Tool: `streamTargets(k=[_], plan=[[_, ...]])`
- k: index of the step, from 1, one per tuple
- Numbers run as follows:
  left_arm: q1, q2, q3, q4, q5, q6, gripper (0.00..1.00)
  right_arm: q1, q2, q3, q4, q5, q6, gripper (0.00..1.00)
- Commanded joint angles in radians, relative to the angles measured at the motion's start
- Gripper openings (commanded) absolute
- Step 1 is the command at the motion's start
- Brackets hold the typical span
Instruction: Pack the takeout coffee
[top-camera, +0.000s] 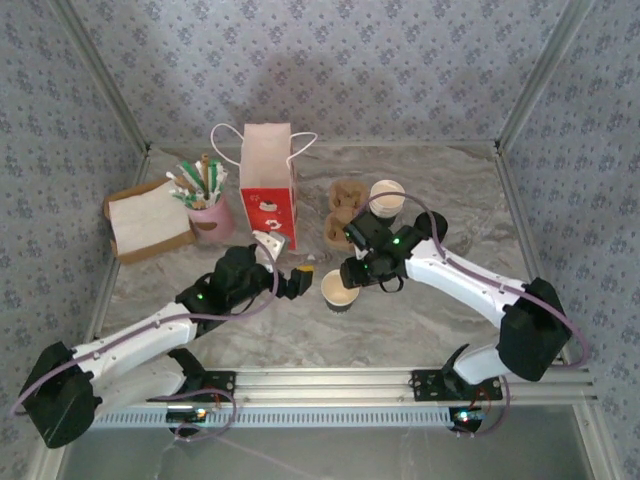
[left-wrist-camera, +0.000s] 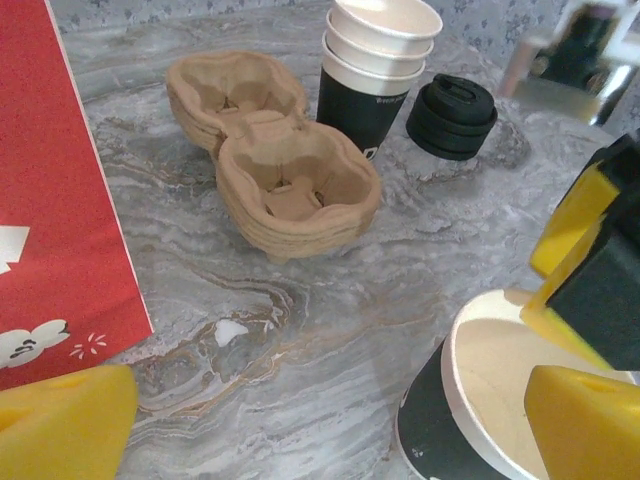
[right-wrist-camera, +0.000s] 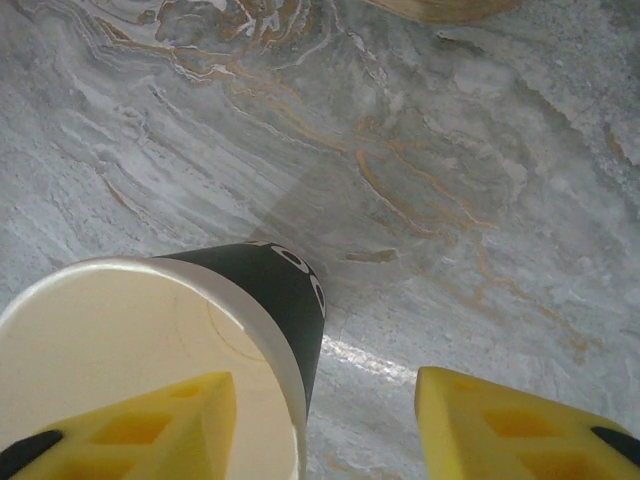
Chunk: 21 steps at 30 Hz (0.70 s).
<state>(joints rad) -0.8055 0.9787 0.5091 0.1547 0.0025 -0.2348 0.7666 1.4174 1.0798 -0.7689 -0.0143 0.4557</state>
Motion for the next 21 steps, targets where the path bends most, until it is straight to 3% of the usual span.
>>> streamTargets(k=[1, 6, 7, 13, 21], plan=[[-0.010, 0.009, 0.024, 0.024, 0.010, 0.015, 1.00, -0.010, -0.072, 0.003, -0.063, 0.037, 0.009, 0.64], [-0.012, 0.035, 0.089, -0.014, 0.056, -0.013, 0.99, -0.090, -0.162, 0.006, -0.104, 0.069, -0.016, 0.97], [-0.012, 0.043, 0.112, -0.022, 0.072, -0.028, 0.99, -0.117, -0.177, 0.007, -0.111, 0.072, -0.024, 1.00], [-0.031, 0.159, 0.311, -0.153, 0.103, -0.076, 0.99, -0.315, -0.213, 0.029, -0.158, 0.199, 0.013, 1.00], [-0.092, 0.436, 0.590, -0.238, 0.117, -0.016, 1.00, -0.540, -0.170, 0.040, -0.084, 0.175, -0.003, 1.00]])
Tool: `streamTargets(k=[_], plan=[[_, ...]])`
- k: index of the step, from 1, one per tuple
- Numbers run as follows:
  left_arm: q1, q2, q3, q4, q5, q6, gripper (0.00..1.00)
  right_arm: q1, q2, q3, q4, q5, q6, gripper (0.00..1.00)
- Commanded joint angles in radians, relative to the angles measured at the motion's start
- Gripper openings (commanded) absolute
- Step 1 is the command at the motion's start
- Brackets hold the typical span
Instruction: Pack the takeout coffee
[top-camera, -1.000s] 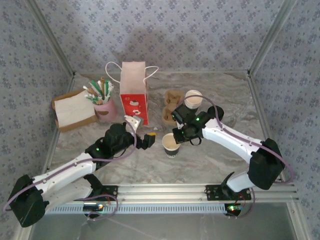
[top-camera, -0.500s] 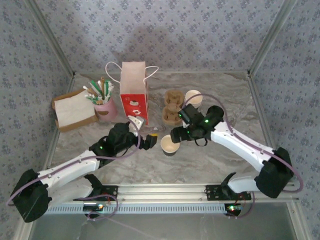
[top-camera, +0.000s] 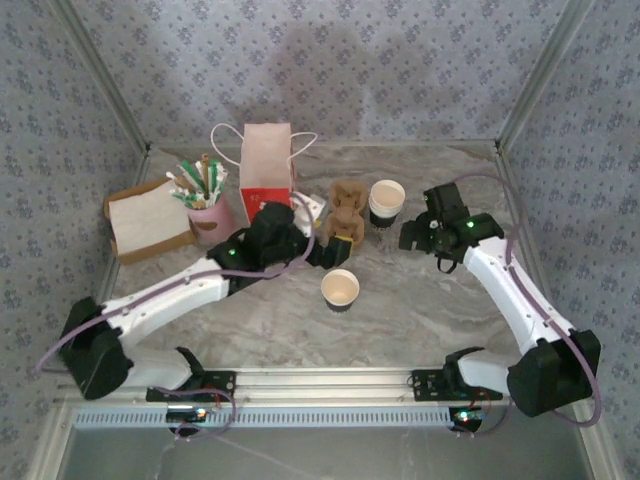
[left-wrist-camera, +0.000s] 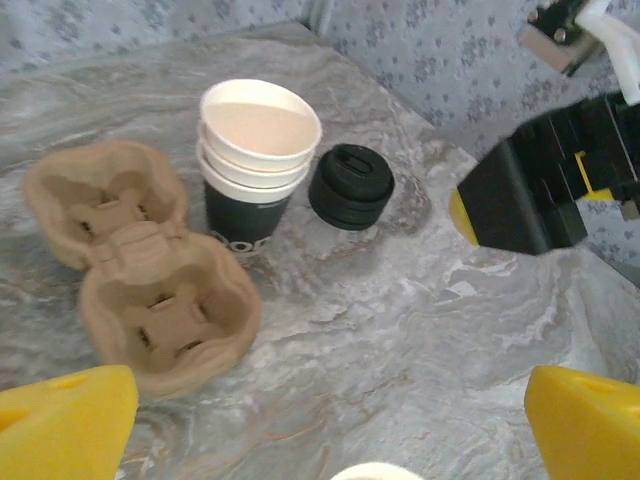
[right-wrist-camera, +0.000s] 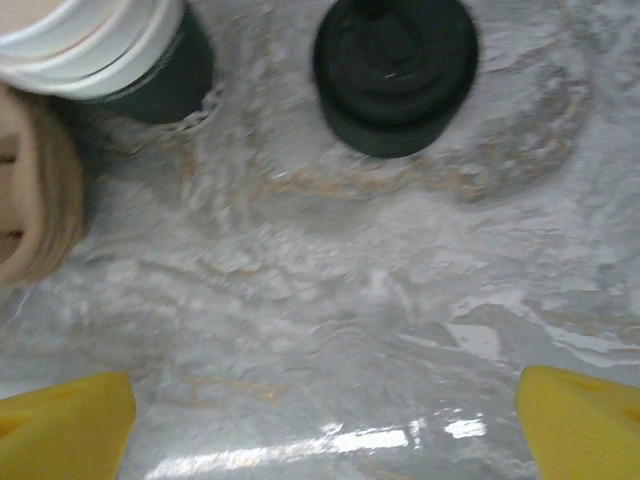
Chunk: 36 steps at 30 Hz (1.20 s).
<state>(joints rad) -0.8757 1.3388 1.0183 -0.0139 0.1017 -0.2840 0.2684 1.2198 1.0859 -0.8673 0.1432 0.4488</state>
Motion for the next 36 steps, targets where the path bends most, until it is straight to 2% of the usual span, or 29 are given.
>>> streamTargets(k=[1, 5, 9, 17, 25, 36], plan=[[-0.029, 0.115, 0.104, -0.071, 0.018, 0.047, 0.99, -0.056, 0.047, 0.041, 0.026, 0.022, 0.004, 1.00], [-0.036, 0.236, 0.150, -0.070, 0.038, 0.076, 0.99, -0.108, 0.145, 0.096, 0.044, -0.011, -0.048, 1.00], [-0.037, 0.282, 0.153, -0.067, 0.073, 0.084, 1.00, -0.156, 0.254, 0.168, 0.060, -0.017, -0.093, 1.00], [-0.037, 0.263, 0.086, -0.028, 0.075, 0.092, 1.00, -0.240, 0.448, 0.286, 0.080, -0.065, -0.153, 1.00], [-0.037, 0.227, 0.035, 0.026, 0.055, 0.092, 0.99, -0.257, 0.570, 0.394, 0.075, -0.091, -0.197, 1.00], [-0.037, 0.184, -0.013, 0.075, 0.023, 0.094, 0.99, -0.264, 0.662, 0.439, 0.068, -0.109, -0.216, 0.98]])
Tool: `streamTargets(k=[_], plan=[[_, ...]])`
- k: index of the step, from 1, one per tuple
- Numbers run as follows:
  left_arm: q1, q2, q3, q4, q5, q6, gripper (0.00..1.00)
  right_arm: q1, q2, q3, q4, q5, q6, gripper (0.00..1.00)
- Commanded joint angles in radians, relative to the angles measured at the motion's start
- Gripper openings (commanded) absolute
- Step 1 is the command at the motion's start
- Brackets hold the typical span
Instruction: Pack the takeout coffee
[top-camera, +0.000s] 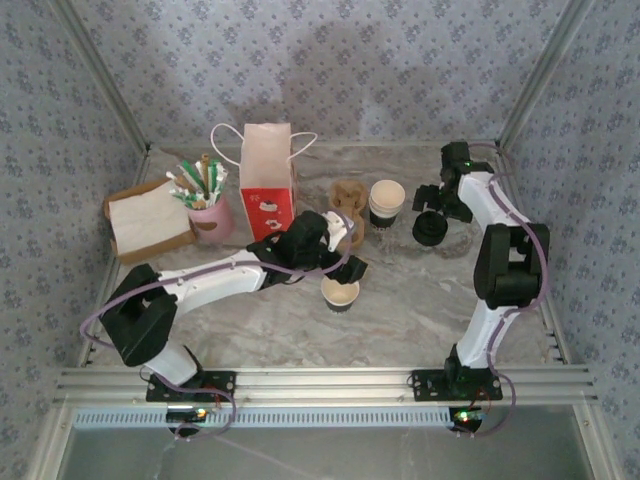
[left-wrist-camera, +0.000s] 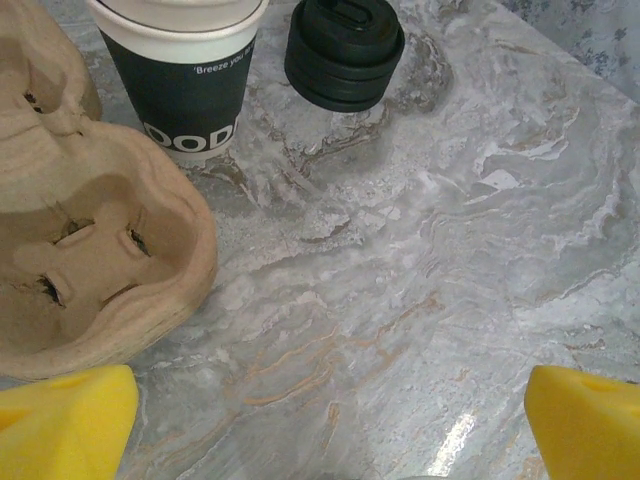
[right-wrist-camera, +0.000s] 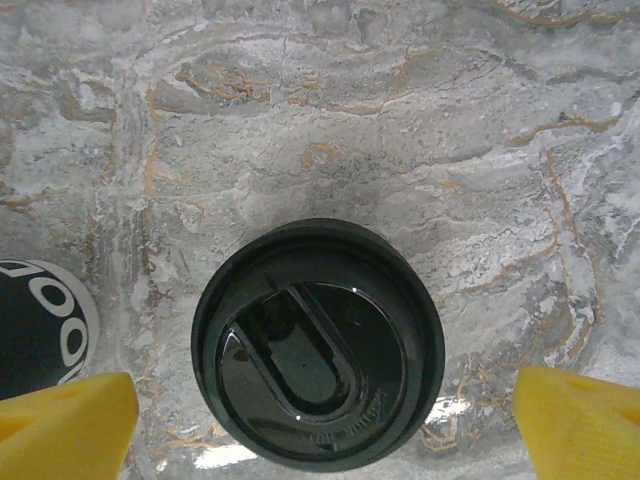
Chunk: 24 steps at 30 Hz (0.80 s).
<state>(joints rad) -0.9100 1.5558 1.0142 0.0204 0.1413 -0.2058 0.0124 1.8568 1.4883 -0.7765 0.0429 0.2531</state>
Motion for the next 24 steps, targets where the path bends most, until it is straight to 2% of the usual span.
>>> streamTargets(k=[1, 9, 24], plan=[[-0.003, -0.037, -0.012, 0.042, -0.019, 0.017, 0.99, -0.007, 0.031, 0.039, -0.024, -0.009, -0.021, 0.97], [-0.003, -0.049, -0.020, 0.049, -0.025, 0.019, 0.99, -0.005, 0.064, 0.049, -0.030, -0.026, -0.028, 0.91], [-0.003, -0.048, -0.025, 0.051, -0.024, 0.018, 0.99, 0.013, 0.096, 0.048, -0.052, -0.015, -0.034, 0.86]])
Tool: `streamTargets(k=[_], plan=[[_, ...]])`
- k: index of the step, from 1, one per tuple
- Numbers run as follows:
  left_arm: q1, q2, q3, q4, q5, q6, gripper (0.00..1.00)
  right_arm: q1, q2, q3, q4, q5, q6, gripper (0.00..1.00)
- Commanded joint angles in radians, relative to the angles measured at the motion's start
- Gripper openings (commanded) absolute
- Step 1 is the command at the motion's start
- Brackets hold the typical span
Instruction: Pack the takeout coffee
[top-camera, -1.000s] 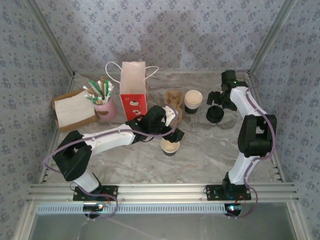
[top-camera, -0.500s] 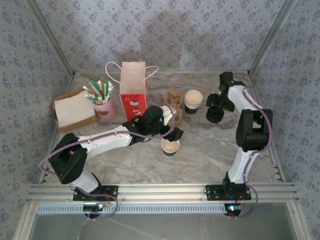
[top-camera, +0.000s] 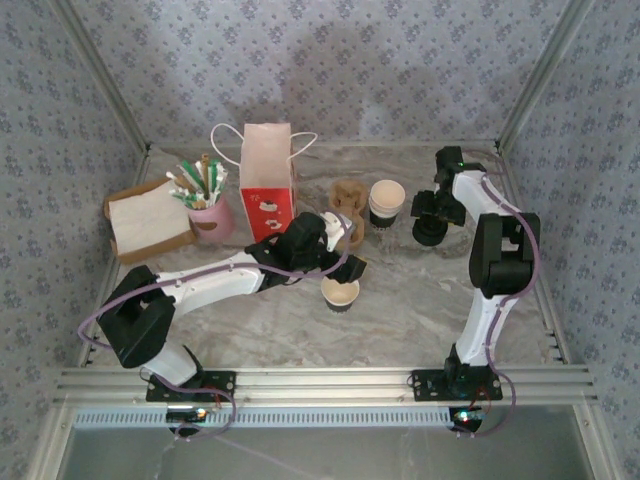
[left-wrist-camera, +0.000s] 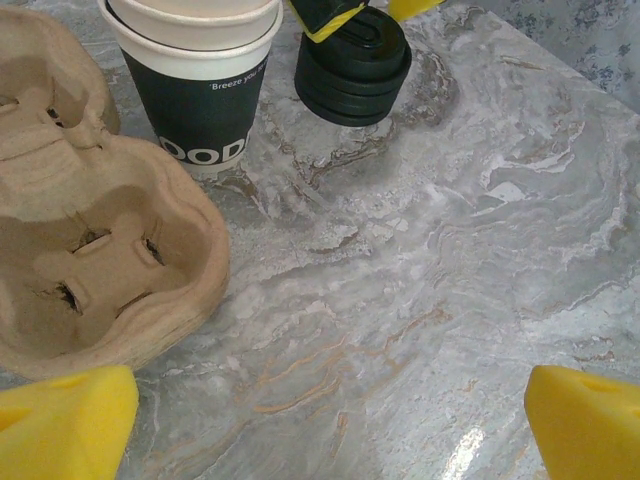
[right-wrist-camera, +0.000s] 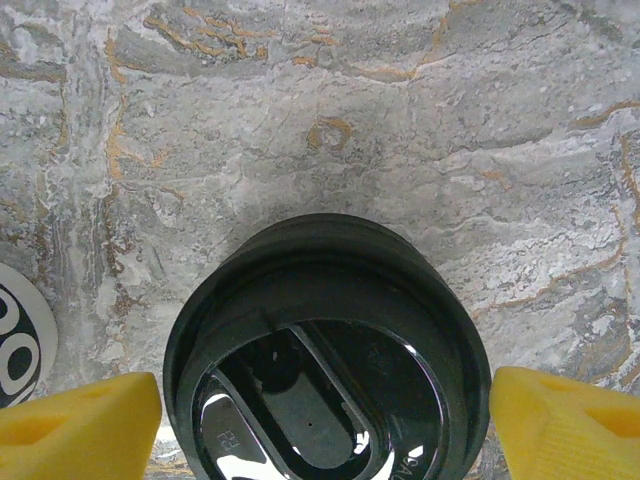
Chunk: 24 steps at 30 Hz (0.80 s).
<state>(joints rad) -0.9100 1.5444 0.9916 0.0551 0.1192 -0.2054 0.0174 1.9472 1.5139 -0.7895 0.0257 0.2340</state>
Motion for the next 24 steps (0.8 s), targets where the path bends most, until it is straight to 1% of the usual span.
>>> streamTargets(k=[1, 24], plan=[[-0.003, -0.036, -0.003, 0.018, -0.001, 0.017, 0.99, 0.010, 0.006, 0.022, -0.039, 0.006, -0.015, 0.86], [-0.003, -0.032, -0.004, 0.022, 0.000, 0.017, 1.00, 0.022, 0.019, 0.017, -0.065, 0.042, -0.016, 0.82]])
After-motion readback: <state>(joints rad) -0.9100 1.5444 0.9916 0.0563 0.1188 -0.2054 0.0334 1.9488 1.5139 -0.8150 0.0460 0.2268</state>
